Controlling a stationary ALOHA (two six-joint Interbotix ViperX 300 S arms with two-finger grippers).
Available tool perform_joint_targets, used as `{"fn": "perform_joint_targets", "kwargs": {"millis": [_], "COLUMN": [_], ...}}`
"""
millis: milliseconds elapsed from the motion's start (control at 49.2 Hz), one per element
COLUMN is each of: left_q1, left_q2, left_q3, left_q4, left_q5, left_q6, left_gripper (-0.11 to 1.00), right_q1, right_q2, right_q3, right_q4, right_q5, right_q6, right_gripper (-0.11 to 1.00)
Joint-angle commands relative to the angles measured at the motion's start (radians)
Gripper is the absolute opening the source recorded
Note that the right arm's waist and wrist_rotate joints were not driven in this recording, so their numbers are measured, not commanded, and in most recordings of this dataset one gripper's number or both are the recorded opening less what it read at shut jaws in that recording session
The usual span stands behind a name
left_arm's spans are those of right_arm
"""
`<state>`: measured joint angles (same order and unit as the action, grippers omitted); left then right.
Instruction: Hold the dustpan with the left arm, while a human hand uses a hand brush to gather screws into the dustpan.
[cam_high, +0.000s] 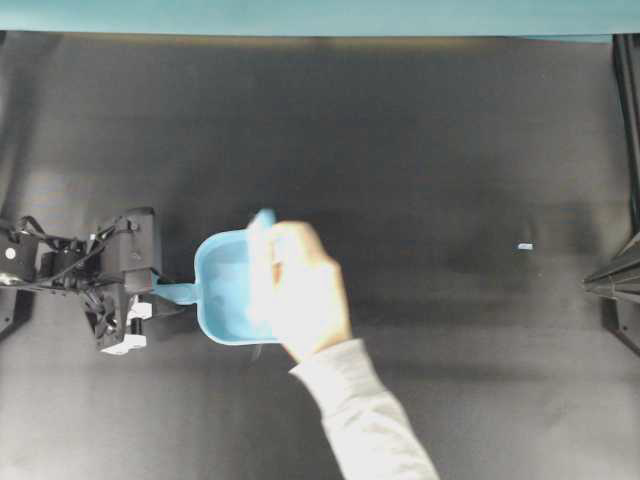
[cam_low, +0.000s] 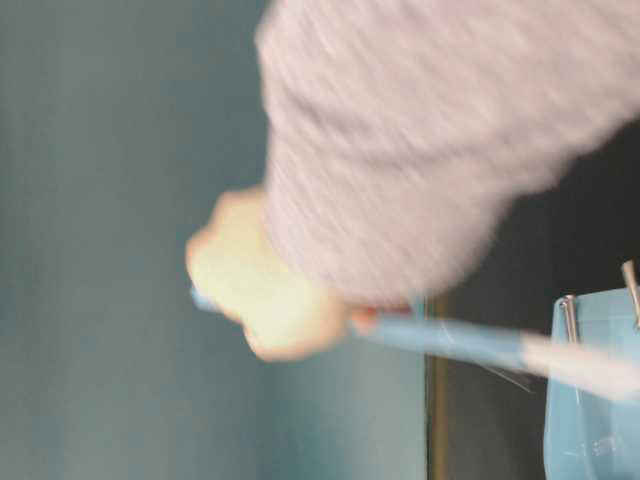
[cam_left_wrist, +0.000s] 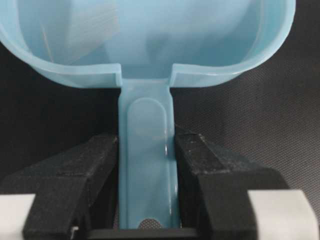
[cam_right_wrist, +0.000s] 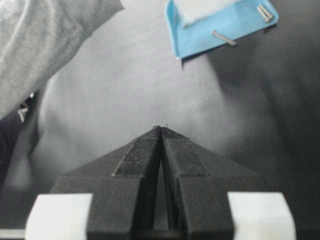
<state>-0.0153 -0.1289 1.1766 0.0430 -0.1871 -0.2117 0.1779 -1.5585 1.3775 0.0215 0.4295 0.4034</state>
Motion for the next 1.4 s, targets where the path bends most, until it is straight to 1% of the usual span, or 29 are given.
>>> {"fn": "perform_joint_targets", "kwargs": {"millis": [0, 203, 549, 691, 752, 853, 1199, 1280, 1382], "left_q1": [-0.003, -0.006, -0.029, -0.029, -0.028, -0.029, -0.029, -0.028, -0.028], "left_q2": [-0.003, 0.000, 0.000, -0.003, -0.003, -0.017, -0.040, -0.051, -0.077], "left_q3": [0.008, 0.014, 0.023, 0.040, 0.058, 0.084, 0.107, 0.117, 0.138], "left_q4": [0.003, 0.003, 0.003, 0.003, 0.003, 0.003, 0.003, 0.003, 0.003], "left_q5": [-0.003, -0.002, -0.017, -0.080, -0.124, -0.164, -0.206, -0.236, -0.302], "left_q6": [-0.002, 0.008, -0.002, -0.002, -0.002, -0.003, 0.008, 0.011, 0.012], "left_gripper": [0.28, 0.28, 0.28, 0.28, 0.28, 0.28, 0.28, 0.28, 0.28], "right_q1": [0.000, 0.000, 0.000, 0.000, 0.000, 0.000, 0.000, 0.000, 0.000], "right_q2": [0.006, 0.005, 0.005, 0.005, 0.005, 0.005, 0.005, 0.005, 0.005], "right_q3": [-0.015, -0.015, -0.015, -0.015, -0.014, -0.015, -0.015, -0.015, -0.015], "right_q4": [-0.002, -0.002, -0.002, -0.002, -0.002, -0.002, -0.002, -0.002, -0.002], "right_q5": [-0.005, -0.005, -0.005, -0.005, -0.005, -0.003, -0.005, -0.005, -0.005], "right_q6": [0.000, 0.002, 0.002, 0.000, 0.002, 0.002, 0.002, 0.002, 0.002], "right_gripper": [0.00, 0.00, 0.00, 0.00, 0.00, 0.00, 0.00, 0.00, 0.00]}}
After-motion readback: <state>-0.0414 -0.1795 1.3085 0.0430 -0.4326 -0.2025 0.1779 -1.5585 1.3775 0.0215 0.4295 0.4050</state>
